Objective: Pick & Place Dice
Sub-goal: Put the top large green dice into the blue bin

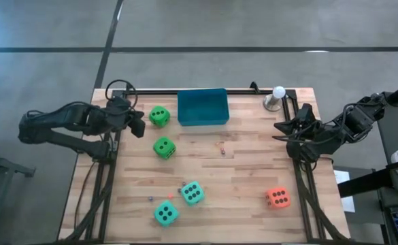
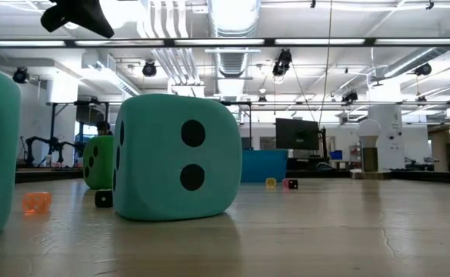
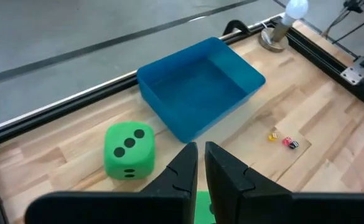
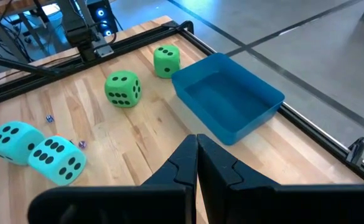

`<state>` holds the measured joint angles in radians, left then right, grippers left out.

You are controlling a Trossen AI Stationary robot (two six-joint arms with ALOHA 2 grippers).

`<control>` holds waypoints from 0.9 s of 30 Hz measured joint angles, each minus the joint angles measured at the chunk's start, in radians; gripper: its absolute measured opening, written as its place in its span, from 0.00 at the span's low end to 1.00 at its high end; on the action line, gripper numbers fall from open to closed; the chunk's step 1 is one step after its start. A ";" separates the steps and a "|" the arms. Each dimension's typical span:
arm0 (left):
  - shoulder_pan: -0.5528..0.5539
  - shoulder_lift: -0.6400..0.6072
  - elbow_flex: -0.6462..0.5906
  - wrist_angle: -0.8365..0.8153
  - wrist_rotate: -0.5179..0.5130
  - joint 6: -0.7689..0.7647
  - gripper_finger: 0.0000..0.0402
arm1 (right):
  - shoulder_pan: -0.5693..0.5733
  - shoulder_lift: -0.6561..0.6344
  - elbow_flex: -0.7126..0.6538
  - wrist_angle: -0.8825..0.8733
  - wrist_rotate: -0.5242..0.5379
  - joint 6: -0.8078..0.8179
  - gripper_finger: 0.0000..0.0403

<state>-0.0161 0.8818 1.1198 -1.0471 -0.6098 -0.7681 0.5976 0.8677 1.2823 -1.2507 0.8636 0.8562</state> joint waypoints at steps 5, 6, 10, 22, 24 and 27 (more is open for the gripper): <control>0.014 0.000 0.000 -0.001 0.019 0.000 0.09 | 0.000 0.000 0.000 0.000 0.000 0.000 0.02; 0.015 0.000 0.000 -0.001 0.029 0.000 0.09 | 0.000 0.000 0.000 0.000 0.000 0.000 0.02; 0.015 0.000 -0.002 -0.001 0.042 0.001 0.09 | 0.000 0.000 0.000 0.000 0.000 0.000 0.02; 0.055 0.147 0.098 0.034 0.071 0.115 0.05 | 0.000 -0.001 0.000 0.001 0.000 0.000 0.02; 0.070 0.211 0.153 0.030 0.100 0.167 0.03 | 0.000 0.000 0.000 0.001 0.000 0.000 0.02; 0.095 0.298 0.233 -0.029 0.133 0.197 0.01 | 0.000 0.000 0.000 0.002 0.000 0.000 0.02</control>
<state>0.0794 1.1796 1.3525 -1.0758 -0.4764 -0.5713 0.5972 0.8673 1.2823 -1.2491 0.8639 0.8562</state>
